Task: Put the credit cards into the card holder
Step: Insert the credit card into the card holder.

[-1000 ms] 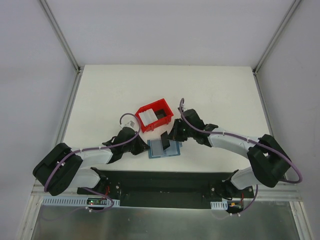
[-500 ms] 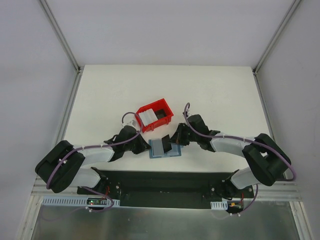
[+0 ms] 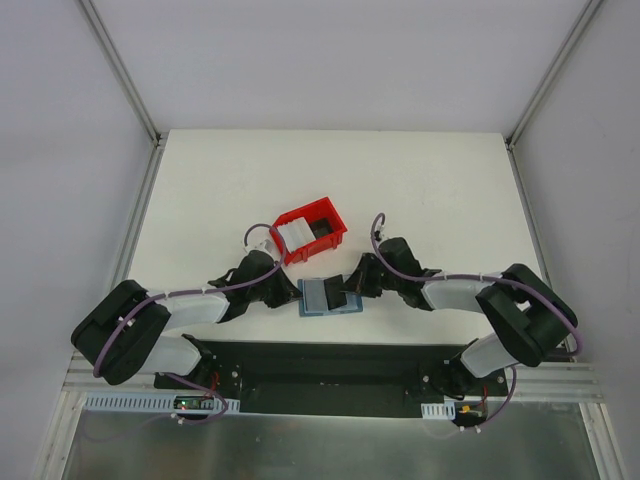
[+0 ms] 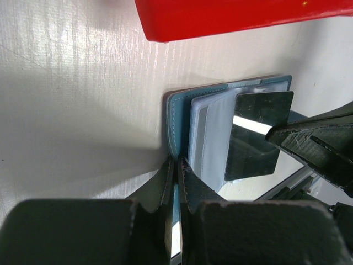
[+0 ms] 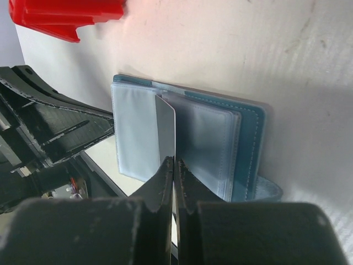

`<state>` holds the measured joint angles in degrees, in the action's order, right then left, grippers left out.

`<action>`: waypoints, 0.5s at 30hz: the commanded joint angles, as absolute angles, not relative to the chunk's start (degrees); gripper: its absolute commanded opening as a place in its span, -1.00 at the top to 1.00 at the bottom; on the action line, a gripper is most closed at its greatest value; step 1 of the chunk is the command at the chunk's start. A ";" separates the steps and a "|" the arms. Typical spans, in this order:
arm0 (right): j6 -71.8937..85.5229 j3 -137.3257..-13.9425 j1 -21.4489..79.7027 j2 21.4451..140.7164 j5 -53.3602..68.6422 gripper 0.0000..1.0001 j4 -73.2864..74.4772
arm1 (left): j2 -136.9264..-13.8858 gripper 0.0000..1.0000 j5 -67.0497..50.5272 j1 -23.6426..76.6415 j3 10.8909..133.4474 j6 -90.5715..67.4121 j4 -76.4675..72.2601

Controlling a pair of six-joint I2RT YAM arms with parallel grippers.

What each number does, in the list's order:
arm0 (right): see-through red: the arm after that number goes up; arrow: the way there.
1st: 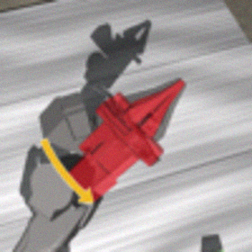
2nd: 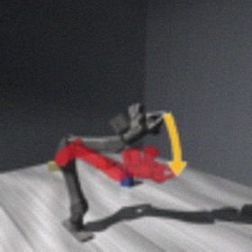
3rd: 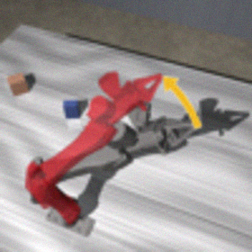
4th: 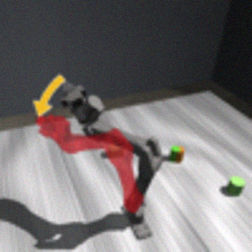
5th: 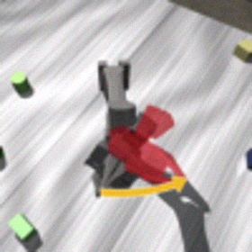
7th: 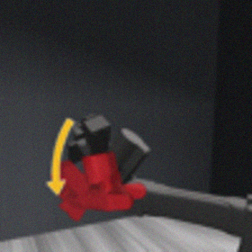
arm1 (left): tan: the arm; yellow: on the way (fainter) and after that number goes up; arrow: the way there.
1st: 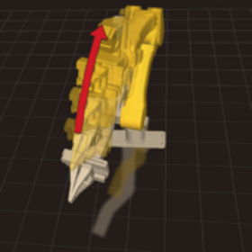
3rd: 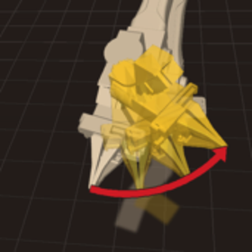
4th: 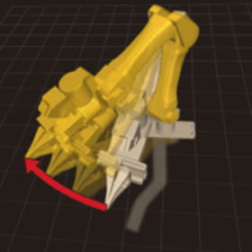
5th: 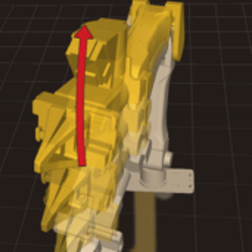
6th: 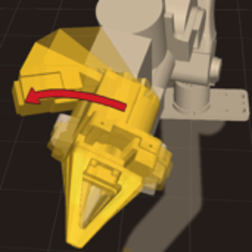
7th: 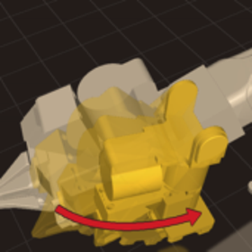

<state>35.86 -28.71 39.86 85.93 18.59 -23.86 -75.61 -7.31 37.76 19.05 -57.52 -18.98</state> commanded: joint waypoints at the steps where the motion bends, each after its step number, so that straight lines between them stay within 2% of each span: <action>1: 36.56 -26.90 38.76 85.78 18.54 0.99 -26.98 | -77.69 1.00 -5.45 37.62 17.67 -55.11 -9.58; 15: 41.57 -24.26 38.76 89.38 21.00 0.99 -34.27 | -78.40 1.00 -5.71 37.62 18.19 -54.93 -9.67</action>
<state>39.68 -25.65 38.59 87.96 20.18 -31.05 -75.92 -7.42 37.76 19.44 -57.49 -18.63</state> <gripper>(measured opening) 0.008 0.007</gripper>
